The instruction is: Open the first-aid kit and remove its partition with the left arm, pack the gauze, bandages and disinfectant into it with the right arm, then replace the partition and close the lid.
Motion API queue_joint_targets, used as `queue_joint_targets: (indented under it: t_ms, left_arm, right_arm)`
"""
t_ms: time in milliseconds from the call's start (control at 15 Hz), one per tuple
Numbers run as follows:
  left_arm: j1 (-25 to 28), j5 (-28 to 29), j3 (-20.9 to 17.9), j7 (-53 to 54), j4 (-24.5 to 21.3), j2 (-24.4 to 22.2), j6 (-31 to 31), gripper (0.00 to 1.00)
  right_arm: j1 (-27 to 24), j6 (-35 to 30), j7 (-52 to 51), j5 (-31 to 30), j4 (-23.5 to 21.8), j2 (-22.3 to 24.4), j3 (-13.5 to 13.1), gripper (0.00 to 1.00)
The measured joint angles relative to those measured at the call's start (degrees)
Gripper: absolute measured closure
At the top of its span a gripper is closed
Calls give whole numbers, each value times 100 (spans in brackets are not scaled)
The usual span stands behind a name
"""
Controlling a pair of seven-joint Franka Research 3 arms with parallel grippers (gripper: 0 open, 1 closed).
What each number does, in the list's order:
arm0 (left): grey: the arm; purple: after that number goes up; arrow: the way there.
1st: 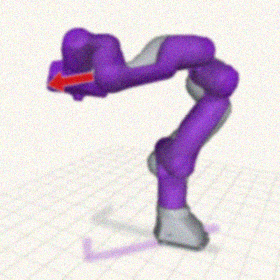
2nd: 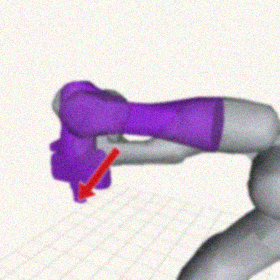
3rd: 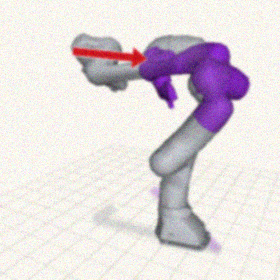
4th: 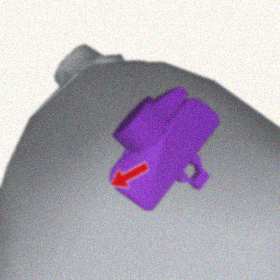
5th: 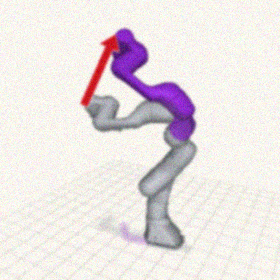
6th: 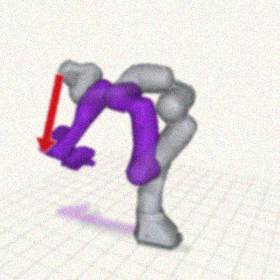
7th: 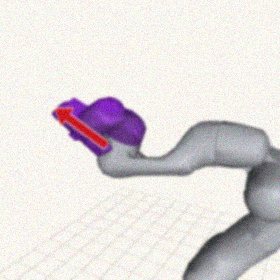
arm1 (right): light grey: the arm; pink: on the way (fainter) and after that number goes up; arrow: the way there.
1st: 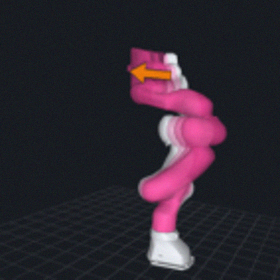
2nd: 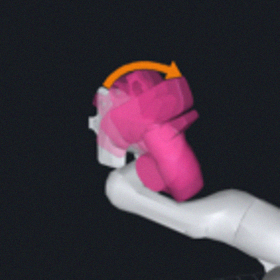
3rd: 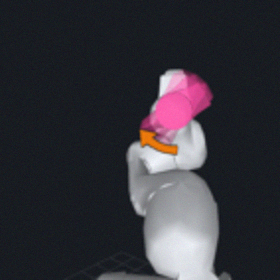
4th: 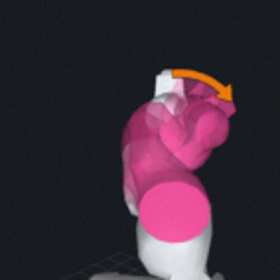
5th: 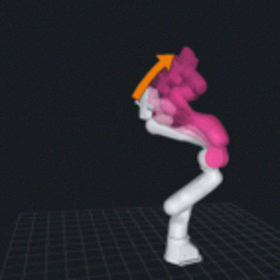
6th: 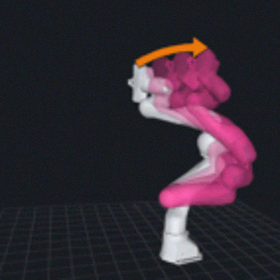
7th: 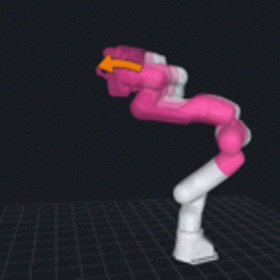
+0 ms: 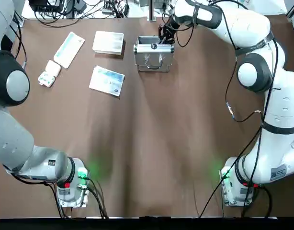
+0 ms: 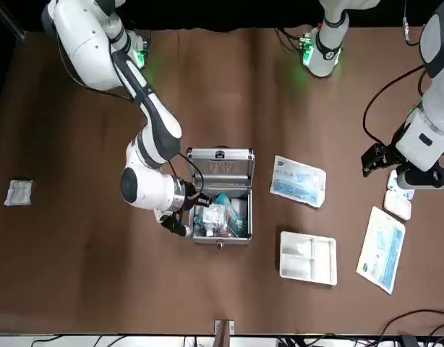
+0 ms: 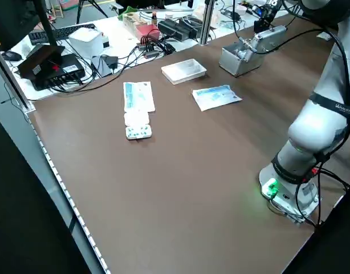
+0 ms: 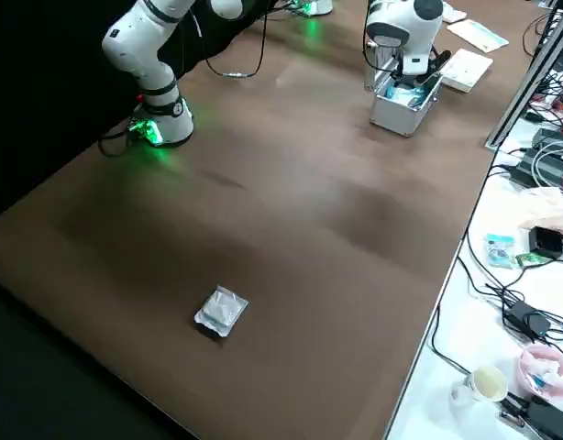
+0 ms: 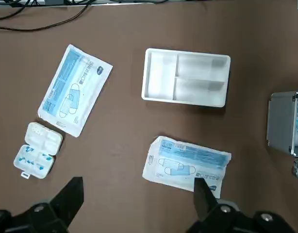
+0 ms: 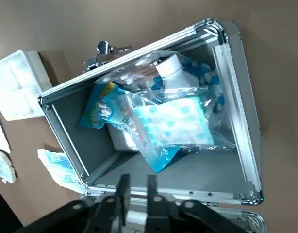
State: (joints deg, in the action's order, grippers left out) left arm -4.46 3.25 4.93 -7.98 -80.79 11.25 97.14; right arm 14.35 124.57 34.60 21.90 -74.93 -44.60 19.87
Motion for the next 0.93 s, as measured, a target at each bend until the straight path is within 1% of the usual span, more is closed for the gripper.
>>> queue_joint_targets:
  t_ms: [267, 400, 467, 600, 733, 800, 933]
  left_arm:
    - [-6, 0, 5, 0, -4, 0, 0, 0]
    - [-20, 0, 14, 0, -11, 0, 0, 0]
    - [-22, 0, 16, 0, -16, 1, 1, 0]
    - [-8, 0, 14, 0, -19, 1, 4, 0]
    - [-10, 0, 13, 0, -20, 2, 9, 0]
    - [-19, 8, 15, 0, -22, 2, 9, 0]
    - [-30, 19, 19, 0, -22, 2, 9, 0]
  right_arm:
    - [-19, -46, 0, -1, 74, 30, -35, 40]
    - [-145, -379, -1, -19, 117, 97, -128, 22]
    - [-281, -657, -13, -85, 144, 132, -172, 21]
    - [-665, -1200, -58, -482, 199, 240, -199, 21]
    - [-1089, -1441, -164, -876, 232, 413, -196, 21]
    - [-1296, -1535, -294, -983, 234, 516, -200, 21]
    - [-1712, -1958, -714, -1154, 234, 683, -214, 21]
